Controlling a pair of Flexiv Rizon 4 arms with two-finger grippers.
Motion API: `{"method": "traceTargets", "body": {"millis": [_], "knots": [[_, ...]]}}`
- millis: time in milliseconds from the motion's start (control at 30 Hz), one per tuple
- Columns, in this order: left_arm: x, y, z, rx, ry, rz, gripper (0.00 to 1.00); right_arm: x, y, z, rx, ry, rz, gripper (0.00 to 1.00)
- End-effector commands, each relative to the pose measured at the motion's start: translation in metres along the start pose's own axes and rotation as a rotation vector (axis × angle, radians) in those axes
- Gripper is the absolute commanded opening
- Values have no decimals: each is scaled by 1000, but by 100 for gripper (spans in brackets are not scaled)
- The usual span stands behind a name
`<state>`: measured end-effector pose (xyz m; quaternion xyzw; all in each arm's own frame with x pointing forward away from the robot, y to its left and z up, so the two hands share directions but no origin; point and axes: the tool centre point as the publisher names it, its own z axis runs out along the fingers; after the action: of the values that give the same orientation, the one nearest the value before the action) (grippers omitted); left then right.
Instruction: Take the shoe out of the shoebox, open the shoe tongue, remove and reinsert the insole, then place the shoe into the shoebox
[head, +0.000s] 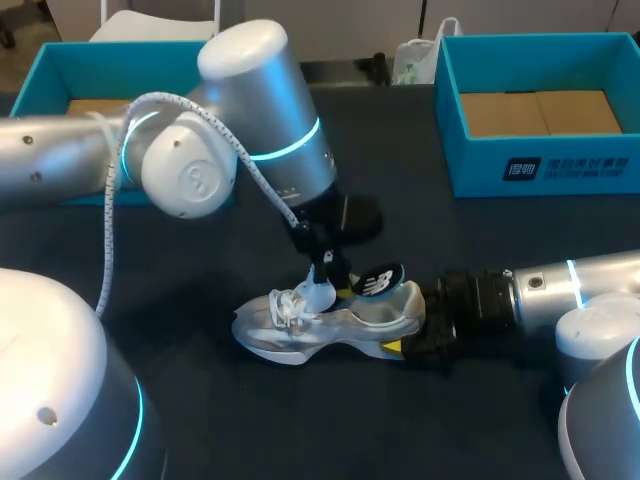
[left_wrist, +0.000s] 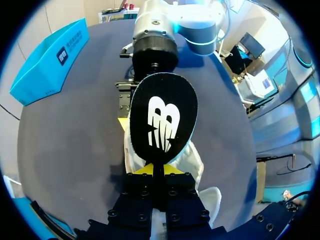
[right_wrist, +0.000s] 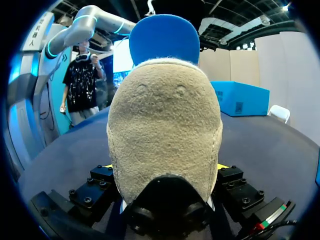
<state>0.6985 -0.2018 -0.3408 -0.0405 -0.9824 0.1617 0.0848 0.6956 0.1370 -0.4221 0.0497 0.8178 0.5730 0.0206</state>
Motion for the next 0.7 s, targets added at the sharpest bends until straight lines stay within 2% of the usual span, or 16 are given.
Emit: {"method": "traceTargets", "body": {"millis": [33, 67, 100, 133, 167, 200, 233, 300, 467, 633, 700], "knots": [[6, -10, 7, -10, -36, -18, 0, 1, 0, 2, 7, 0, 1, 0], [6, -11, 8, -13, -44, -32, 1, 1, 0, 2, 7, 0, 1, 0], [5, -12, 8, -13, -52, -38, 44, 1, 0, 2, 7, 0, 1, 0], [4, -12, 8, -8, -54, -43, 58, 1, 0, 2, 7, 0, 1, 0], [4, -13, 7, -5, -56, -47, 77, 1, 0, 2, 7, 0, 1, 0], [4, -12, 5, -1, -59, -45, 89, 1, 0, 2, 7, 0, 1, 0], [5, -13, 4, 4, -66, -44, 95, 1, 0, 2, 7, 0, 1, 0], [7, -13, 2, 9, -81, -39, 98, 1, 0, 2, 7, 0, 1, 0], [13, -12, -4, 18, -116, -26, 82, 1, 0, 2, 7, 0, 1, 0], [19, -15, -1, 17, -156, -11, 80, 1, 0, 2, 7, 0, 1, 0], [21, -19, 3, 15, -173, -10, 74, 1, 0, 2, 7, 0, 1, 0]]}}
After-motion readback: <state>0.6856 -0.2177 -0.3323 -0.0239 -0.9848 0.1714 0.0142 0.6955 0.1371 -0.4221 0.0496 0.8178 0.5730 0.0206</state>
